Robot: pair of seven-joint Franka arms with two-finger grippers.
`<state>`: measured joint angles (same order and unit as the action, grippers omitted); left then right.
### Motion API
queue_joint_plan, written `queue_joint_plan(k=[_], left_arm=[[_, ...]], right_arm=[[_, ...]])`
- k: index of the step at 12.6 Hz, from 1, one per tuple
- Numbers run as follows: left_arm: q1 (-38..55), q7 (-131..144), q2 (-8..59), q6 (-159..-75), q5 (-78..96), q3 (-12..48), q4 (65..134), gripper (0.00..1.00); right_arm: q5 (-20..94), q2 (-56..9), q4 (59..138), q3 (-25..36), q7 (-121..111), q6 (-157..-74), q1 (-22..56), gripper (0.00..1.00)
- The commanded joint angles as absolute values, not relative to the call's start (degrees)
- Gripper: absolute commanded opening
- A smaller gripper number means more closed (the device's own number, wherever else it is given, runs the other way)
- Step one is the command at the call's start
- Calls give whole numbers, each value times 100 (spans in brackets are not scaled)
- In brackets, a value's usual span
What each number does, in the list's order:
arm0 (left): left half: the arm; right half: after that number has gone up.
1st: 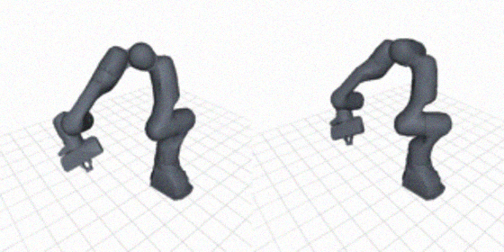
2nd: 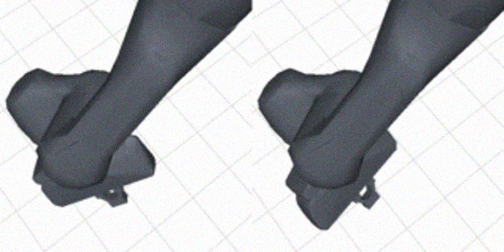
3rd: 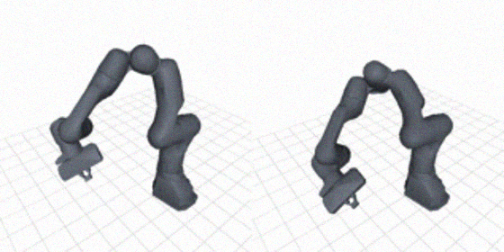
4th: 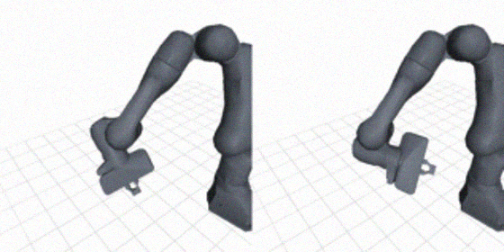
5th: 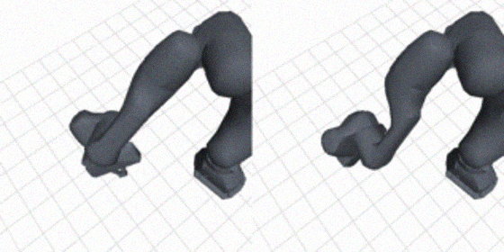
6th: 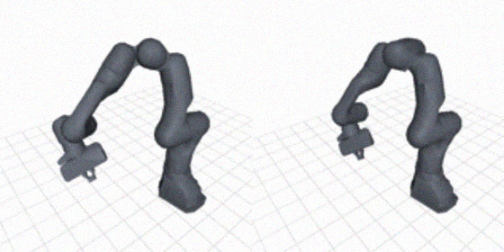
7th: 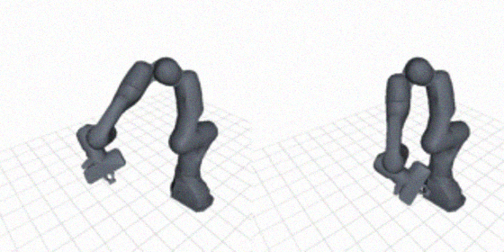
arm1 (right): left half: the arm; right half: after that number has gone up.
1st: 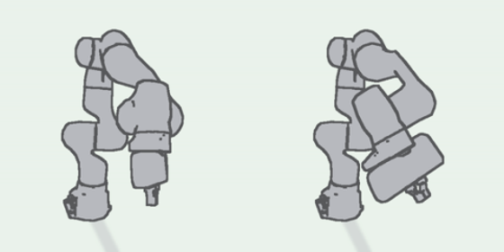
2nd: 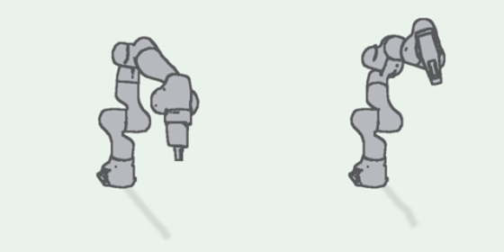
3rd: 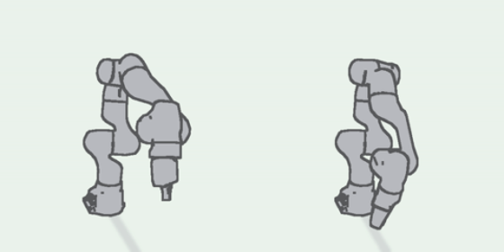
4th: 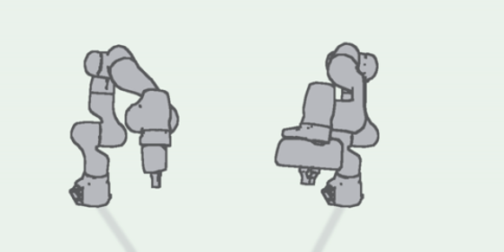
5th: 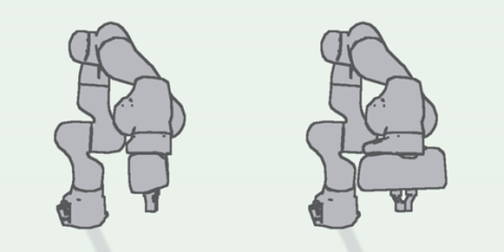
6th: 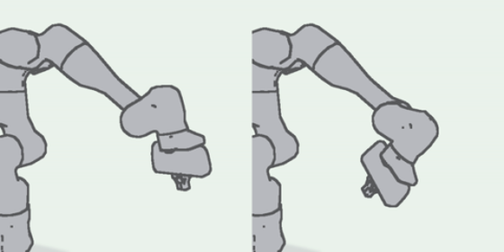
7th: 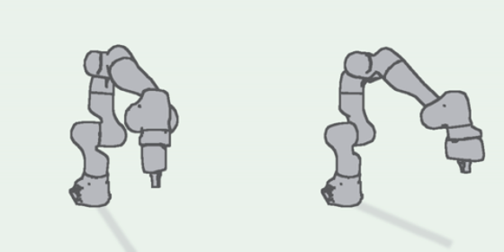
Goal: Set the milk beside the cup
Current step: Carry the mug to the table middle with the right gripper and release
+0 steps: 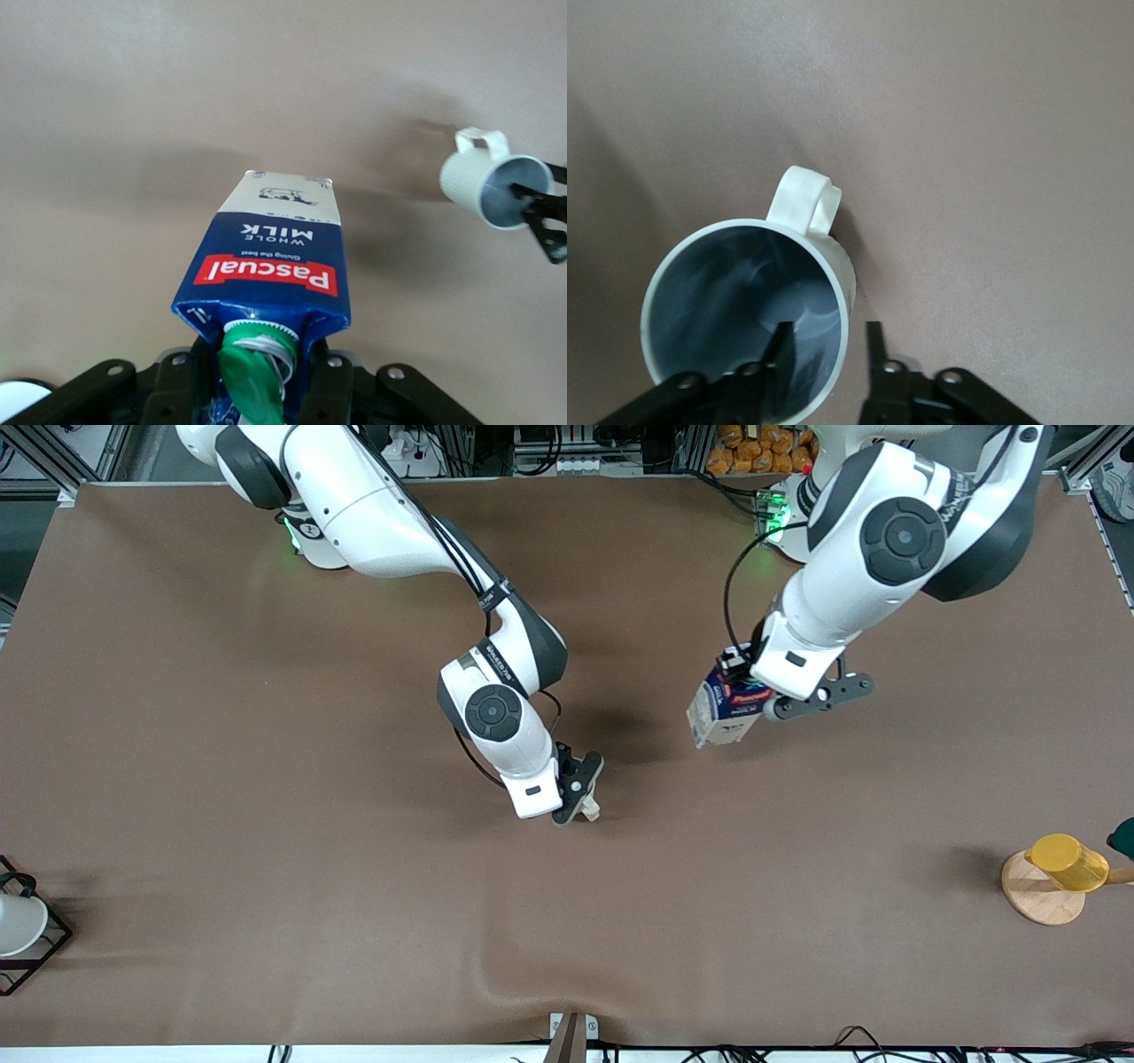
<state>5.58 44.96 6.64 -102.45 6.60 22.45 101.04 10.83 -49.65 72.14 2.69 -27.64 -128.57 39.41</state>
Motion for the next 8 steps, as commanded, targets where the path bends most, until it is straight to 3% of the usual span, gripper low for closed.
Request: queue_joint_plan(k=[1,5,8], left_arm=[[615,5034,808,-10370,922,2232,9976,34],[1281,5289,1597,-10450,416,2224,9275,35],[1712,5546,2213,-10380,27,2224,8693,34]], right_arm=[[1072,-4677,7286,264,-2742,-12718,3911,100],[1081,-4045,7304,272,-2576,-12008,3552,100],[1081,-3430,7644,281,-2619,-11584,2841,100]])
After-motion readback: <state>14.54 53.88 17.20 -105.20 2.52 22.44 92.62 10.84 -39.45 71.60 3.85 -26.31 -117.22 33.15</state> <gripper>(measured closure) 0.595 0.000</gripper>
